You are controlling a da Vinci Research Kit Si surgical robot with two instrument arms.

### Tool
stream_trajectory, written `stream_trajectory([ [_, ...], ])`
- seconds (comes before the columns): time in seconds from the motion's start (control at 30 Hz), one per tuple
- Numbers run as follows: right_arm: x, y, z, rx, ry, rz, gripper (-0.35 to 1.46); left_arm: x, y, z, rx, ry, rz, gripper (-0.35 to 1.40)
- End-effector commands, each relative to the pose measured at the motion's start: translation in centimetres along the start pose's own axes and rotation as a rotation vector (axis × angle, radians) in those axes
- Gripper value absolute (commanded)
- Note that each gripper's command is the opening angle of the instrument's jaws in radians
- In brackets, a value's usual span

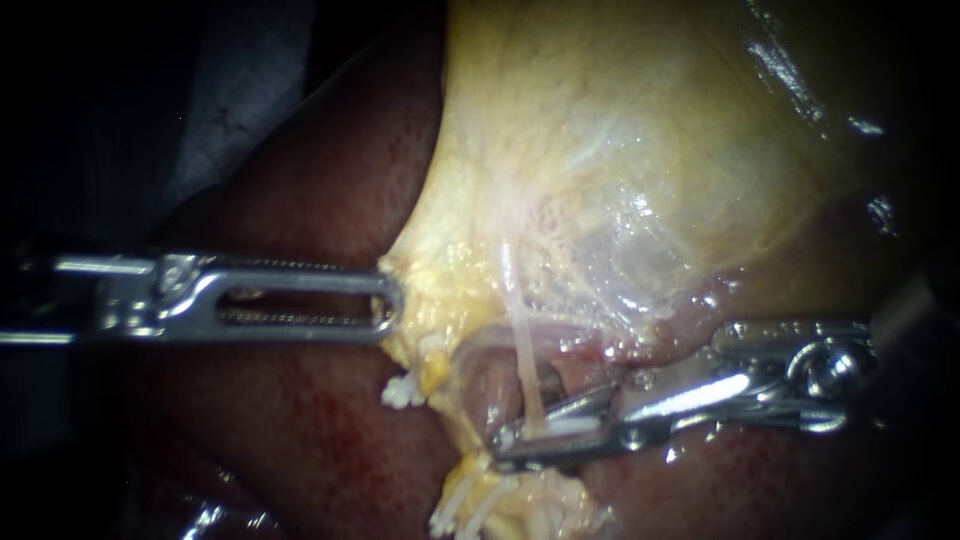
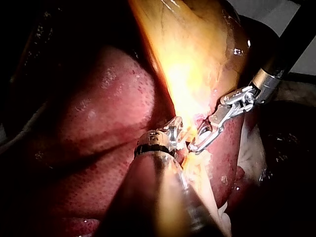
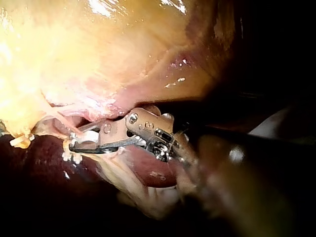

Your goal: Going back first clip right tube

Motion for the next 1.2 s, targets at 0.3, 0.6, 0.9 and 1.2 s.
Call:
stream_trajectory([
  [0.3,0.05,-0.01,-0.03,-0.007,0.038,-0.047,0.46,0.01,0.0,0.01,-0.001,0.0,0.0,-0.35],
  [0.6,0.1,-0.05,-0.18,-0.012,0.05,-0.087,0.5,0.01,0.0,0.01,-0.001,0.0,0.0,-0.35],
  [0.9,0.12,-0.08,-0.25,-0.016,0.059,-0.107,0.53,0.01,0.0,0.01,-0.001,0.0,0.001,-0.35],
  [1.2,0.38,-0.28,-0.78,-0.041,0.097,-0.141,0.55,0.03,0.01,0.02,-0.002,-0.001,0.001,-0.35],
])
